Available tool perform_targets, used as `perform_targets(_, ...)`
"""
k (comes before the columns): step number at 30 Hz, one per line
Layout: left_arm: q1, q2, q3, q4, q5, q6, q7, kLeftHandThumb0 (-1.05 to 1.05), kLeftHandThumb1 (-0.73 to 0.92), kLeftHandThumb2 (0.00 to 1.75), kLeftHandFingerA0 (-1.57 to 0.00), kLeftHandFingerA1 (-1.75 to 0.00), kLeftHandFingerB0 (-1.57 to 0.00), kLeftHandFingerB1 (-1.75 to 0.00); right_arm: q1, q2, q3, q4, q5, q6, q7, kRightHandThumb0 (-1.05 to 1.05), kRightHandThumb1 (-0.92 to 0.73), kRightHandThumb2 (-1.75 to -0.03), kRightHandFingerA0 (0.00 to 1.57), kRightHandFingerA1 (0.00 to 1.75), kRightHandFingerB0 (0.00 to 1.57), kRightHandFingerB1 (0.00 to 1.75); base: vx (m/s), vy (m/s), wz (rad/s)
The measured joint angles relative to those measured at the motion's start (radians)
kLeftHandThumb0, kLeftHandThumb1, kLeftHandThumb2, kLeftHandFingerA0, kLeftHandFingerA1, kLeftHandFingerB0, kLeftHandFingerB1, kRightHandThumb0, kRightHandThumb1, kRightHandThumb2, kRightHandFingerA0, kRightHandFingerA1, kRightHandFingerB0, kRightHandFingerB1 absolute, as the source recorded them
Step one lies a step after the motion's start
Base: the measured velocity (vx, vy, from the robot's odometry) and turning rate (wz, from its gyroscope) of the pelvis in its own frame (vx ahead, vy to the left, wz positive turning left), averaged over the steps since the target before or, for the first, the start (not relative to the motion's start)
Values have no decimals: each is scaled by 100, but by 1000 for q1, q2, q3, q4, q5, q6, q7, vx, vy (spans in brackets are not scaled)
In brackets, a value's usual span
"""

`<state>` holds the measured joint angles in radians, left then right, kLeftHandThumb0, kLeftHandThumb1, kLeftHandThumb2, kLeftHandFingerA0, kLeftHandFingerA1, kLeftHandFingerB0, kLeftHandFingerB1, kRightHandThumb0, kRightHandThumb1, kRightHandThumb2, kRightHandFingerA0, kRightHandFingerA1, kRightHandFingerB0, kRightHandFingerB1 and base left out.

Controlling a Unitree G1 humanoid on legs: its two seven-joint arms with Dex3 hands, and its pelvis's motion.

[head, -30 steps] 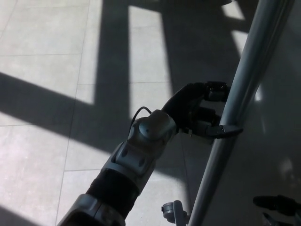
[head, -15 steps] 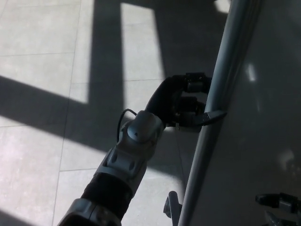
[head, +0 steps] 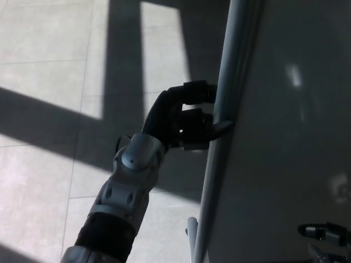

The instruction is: A white board is being place on the right hand side and parallel to the robot and the robot uses its left hand to grab on the leftside of the whiteboard and drag the whiteboard from the right hand side to the left hand side

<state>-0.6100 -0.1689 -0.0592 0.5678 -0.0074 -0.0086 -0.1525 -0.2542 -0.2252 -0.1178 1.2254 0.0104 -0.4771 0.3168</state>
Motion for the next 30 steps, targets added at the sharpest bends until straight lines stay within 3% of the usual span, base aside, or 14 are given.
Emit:
perform_targets(3,20,28,22,-43,-8,22,-15,-12,75,62,-97,-85,-82,-58,0,0,4,0,-2,0,0,-48,-51,-93,88,76,50,59,0,0,0)
perform_targets(4,24,37,26,-53,-10,26,-18,-14,74,62,-98,-83,-83,-57,0,0,5,0,-3,0,0,-52,-62,-62,89,62,57,44,0,0,0)
perform_targets(8,48,88,46,-103,-18,45,-41,-13,74,62,-98,-85,-82,-59,0,-2,12,1,-5,0,0,-52,-61,-62,89,62,57,44,0,0,0)
perform_targets(9,52,94,50,-108,-20,47,-45,-13,74,62,-93,-85,-82,-59,0,-2,13,1,-5,0,0,-55,-53,-91,88,75,54,58,0,0,0)
perform_targets(12,69,134,78,-123,-40,49,-76,-13,73,61,-98,-85,-83,-58,-1,-4,14,0,-5,0,-1,-53,-52,-92,88,76,52,58,0,0,0)
perform_targets(13,75,149,89,-125,-50,49,-89,-15,72,61,-100,-87,-86,-58,-1,-5,15,0,-5,0,-1,-53,-61,-62,88,64,57,44,0,0,0)
perform_targets(18,93,207,131,-131,-78,49,-127,-17,71,60,-95,-88,-83,-59,-1,-8,19,-1,-5,1,-1,-54,-62,-62,90,64,59,44,0,0,0)
perform_targets(19,97,218,142,-131,-84,49,-133,-19,71,61,-98,-85,-84,-57,-2,-8,19,-1,-5,1,-1,-50,-52,-93,88,76,51,58,0,0,0)
perform_targets(20,111,247,170,-131,-101,46,-156,-19,71,61,-98,-85,-84,-57,-6,-8,21,0,-6,1,-1,-50,-52,-93,88,76,51,58,0,0,0)
perform_targets(21,117,262,184,-130,-109,43,-169,-20,72,61,-100,-87,-87,-57,-6,-9,21,1,-6,1,-1,-51,-63,-61,91,65,60,44,0,0,0)
perform_targets(30,200,394,312,-150,-183,44,-258,-19,67,60,-99,-92,-89,-58,-7,-13,14,8,-4,5,0,-50,-63,-61,91,64,61,44,0,0,0)
